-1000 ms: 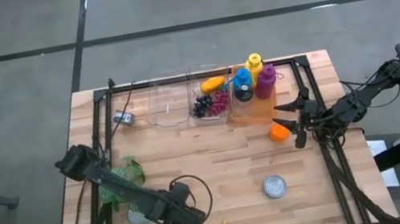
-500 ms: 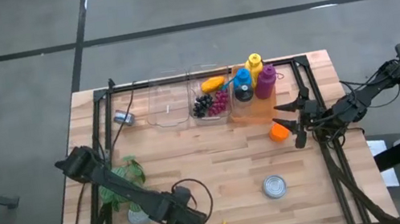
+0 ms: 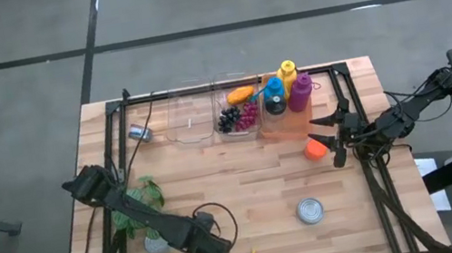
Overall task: Pick & Place Food Item
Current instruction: Put the brown kiwi into the right transparent bin
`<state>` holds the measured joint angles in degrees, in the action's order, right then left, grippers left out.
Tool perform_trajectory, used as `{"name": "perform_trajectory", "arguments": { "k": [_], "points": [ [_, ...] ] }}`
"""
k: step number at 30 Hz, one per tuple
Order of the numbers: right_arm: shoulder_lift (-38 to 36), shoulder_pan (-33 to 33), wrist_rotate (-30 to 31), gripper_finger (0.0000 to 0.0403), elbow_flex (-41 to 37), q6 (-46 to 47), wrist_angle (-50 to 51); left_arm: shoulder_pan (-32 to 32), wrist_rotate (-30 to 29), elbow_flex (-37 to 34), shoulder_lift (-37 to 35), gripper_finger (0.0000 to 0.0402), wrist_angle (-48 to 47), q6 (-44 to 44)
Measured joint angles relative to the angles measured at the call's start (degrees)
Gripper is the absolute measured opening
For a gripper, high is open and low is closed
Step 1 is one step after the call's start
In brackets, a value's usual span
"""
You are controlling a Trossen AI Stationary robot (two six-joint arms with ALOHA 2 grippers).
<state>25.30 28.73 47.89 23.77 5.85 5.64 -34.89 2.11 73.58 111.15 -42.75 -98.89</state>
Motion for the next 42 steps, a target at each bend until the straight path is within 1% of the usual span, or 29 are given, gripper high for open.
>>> {"name": "perform_trajectory", "arguments": {
  "k": [4,10,13,19,22,30,36,42],
  "points": [
    [-0.04,0.0,0.01,0.019,0.0,0.0,0.0,0.05,0.31,-1.75,0.0,0.0305,1.22,-0.22],
    [-0.02,0.0,0.01,0.019,0.0,0.03,0.01,0.07,0.72,-1.84,0.0,0.0301,1.61,-0.17],
    [-0.02,0.0,0.01,0.019,0.0,0.01,0.01,0.07,0.85,-1.92,0.0,0.0281,1.59,-0.17],
    [-0.02,0.0,0.01,0.019,0.0,0.01,0.0,0.11,0.94,-1.94,-0.02,0.0224,1.46,-0.2],
    [-0.02,0.0,0.01,0.019,0.0,0.01,-0.01,0.11,0.94,-1.94,-0.04,0.0211,1.46,-0.2],
    [-0.02,0.0,0.01,0.019,0.0,0.08,0.01,0.11,1.2,-1.92,-0.33,0.0217,1.54,-0.2],
    [-0.02,0.0,0.01,0.019,0.0,0.07,0.01,0.65,1.29,-1.92,-3.18,0.0217,1.63,-0.2],
    [-0.02,0.0,0.01,0.019,0.0,0.0,0.01,2.22,0.02,-1.92,-5.99,0.0218,1.11,0.95]
  ]
}}
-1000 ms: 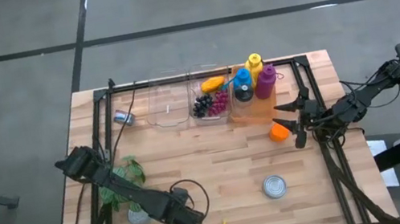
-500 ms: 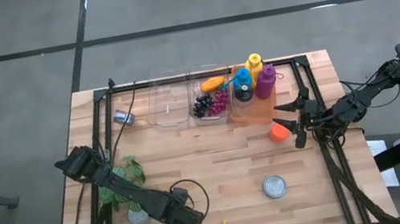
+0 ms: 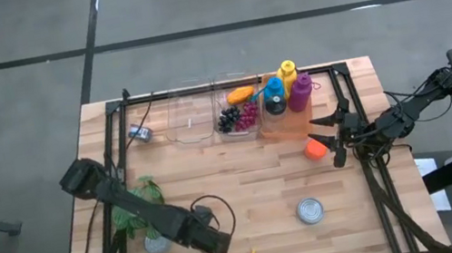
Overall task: Pick & Place Food Item
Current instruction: Put the brown kiwi into the right transparent bin
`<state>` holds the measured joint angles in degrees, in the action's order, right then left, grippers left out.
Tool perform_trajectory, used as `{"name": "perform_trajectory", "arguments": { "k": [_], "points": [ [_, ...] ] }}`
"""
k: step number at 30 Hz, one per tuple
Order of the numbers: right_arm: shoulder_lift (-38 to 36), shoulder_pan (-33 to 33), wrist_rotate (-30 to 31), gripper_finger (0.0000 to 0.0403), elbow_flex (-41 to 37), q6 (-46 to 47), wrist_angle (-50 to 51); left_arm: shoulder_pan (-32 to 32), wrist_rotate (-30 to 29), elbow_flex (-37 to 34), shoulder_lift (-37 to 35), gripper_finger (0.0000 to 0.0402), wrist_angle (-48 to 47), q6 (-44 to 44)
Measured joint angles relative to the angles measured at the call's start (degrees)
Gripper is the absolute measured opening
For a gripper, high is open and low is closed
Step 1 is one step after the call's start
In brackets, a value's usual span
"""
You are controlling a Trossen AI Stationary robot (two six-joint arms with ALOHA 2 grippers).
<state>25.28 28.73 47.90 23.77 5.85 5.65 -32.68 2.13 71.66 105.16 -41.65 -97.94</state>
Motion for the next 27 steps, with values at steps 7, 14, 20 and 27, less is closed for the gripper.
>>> {"name": "perform_trajectory", "arguments": {
  "k": [7,14,20,27],
  "points": [
    [0.03,0.0,0.0,0.019,0.0,0.03,-0.02,4.16,-3.08,0.07,-2.37,0.0218,-0.08,6.33],
    [0.0,0.0,0.0,0.019,0.0,0.05,-0.02,9.58,-7.38,0.07,-4.21,0.0218,0.22,16.61],
    [0.0,0.0,0.0,0.019,0.0,0.0,0.0,16.26,-9.44,1.02,-6.15,0.0218,0.18,25.28],
    [0.01,0.0,0.0,0.019,0.0,0.07,-0.01,25.69,-12.68,4.94,-6.88,0.0218,-0.57,34.91]
  ]
}}
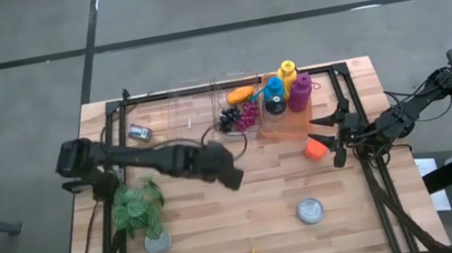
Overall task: Pick & Place Food Item
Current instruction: Put the brown kiwi into the right transparent bin
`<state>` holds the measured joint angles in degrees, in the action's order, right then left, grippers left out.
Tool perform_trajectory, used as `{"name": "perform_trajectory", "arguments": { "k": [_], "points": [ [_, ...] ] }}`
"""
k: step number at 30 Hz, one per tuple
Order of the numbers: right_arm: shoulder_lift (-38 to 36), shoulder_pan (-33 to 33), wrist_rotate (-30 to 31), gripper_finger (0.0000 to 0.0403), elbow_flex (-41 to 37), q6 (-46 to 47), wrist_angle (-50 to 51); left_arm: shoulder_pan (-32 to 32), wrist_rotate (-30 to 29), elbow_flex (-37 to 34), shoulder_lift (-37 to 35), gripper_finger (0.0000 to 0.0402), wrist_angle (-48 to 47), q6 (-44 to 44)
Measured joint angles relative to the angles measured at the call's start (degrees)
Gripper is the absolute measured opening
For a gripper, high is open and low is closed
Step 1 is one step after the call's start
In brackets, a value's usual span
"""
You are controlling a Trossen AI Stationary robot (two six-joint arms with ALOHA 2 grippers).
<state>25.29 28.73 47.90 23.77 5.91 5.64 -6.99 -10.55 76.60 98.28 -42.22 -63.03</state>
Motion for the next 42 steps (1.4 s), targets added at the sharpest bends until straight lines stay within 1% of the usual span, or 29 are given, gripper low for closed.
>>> {"name": "perform_trajectory", "arguments": {
  "k": [4,9,13,17,21,23,28,37,40,42],
  "points": [
    [-0.01,0.0,0.0,0.019,0.0,0.0,0.0,5.89,-0.1,3.35,0.0,0.0218,0.34,6.44],
    [-0.01,0.0,0.0,0.019,0.0,0.01,0.0,12.77,-1.67,8.79,0.0,0.0218,1.2,16.35],
    [-0.01,0.0,0.0,0.019,0.0,-0.06,0.01,17.33,-1.95,12.19,0.02,0.0218,1.67,20.84],
    [-0.01,0.0,0.0,0.019,0.0,-0.07,-0.01,21.4,-1.95,14.0,0.04,0.0218,3.71,24.68],
    [-0.01,0.0,0.0,0.019,0.0,-0.07,0.01,24.99,-1.95,15.16,0.69,0.0218,5.03,25.79],
    [-0.01,0.0,0.0,0.019,0.0,-0.03,-0.01,26.46,-1.93,15.16,1.38,0.0218,7.46,26.36],
    [0.01,0.0,0.0,0.019,0.0,0.02,-0.03,29.29,0.51,15.03,4.27,0.0218,8.72,27.2],
    [0.0,0.0,0.0,0.019,0.0,-0.02,-0.05,31.33,5.25,15.03,10.19,0.0218,11.29,27.36],
    [-0.05,0.0,0.0,0.019,0.0,-0.02,-0.05,31.93,6.92,15.01,12.41,0.0218,11.48,29.99],
    [0.04,0.0,0.0,0.019,0.0,-0.02,-0.05,32.23,7.9,14.99,13.7,0.0218,11.53,30.25]
  ]
}}
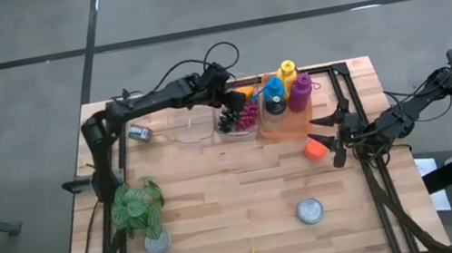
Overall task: Pick & Place Food Item
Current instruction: Put the brown kiwi into the right transparent bin, then put the yellow banana into the right transparent bin
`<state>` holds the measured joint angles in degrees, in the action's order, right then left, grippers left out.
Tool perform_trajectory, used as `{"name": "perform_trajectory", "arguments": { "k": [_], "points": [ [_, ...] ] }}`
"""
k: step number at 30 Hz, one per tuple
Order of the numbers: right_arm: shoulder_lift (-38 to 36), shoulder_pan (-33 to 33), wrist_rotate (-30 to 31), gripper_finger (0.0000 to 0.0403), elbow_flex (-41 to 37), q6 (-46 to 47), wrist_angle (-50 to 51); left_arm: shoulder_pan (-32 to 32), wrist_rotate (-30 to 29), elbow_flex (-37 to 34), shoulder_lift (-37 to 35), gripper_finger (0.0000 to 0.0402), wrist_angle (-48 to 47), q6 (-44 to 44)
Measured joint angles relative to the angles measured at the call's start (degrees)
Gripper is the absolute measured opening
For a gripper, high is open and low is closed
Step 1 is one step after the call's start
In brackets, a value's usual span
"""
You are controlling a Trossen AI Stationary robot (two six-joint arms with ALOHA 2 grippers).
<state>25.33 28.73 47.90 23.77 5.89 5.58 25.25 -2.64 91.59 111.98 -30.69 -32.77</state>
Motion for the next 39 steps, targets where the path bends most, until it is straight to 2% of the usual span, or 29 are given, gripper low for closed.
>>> {"name": "perform_trajectory", "arguments": {
  "k": [11,23,26,34,39],
  "points": [
    [-0.03,0.0,0.0,0.019,0.0,0.04,0.02,0.86,6.04,0.0,5.53,0.0218,1.8,-0.7],
    [-0.05,0.0,0.0,0.019,0.0,-0.05,0.04,1.17,9.8,0.0,6.69,0.0222,1.87,-1.66],
    [-0.03,0.0,0.0,0.019,0.0,0.04,0.03,1.15,9.89,0.0,6.69,0.0242,1.96,-1.67],
    [-0.03,0.0,0.0,0.019,0.0,-0.04,0.04,1.21,9.83,0.0,6.71,0.0329,2.0,-1.73],
    [-0.03,0.0,0.0,0.019,0.0,-0.03,0.04,1.23,9.76,0.0,6.71,0.0357,2.09,-1.73]
  ]
}}
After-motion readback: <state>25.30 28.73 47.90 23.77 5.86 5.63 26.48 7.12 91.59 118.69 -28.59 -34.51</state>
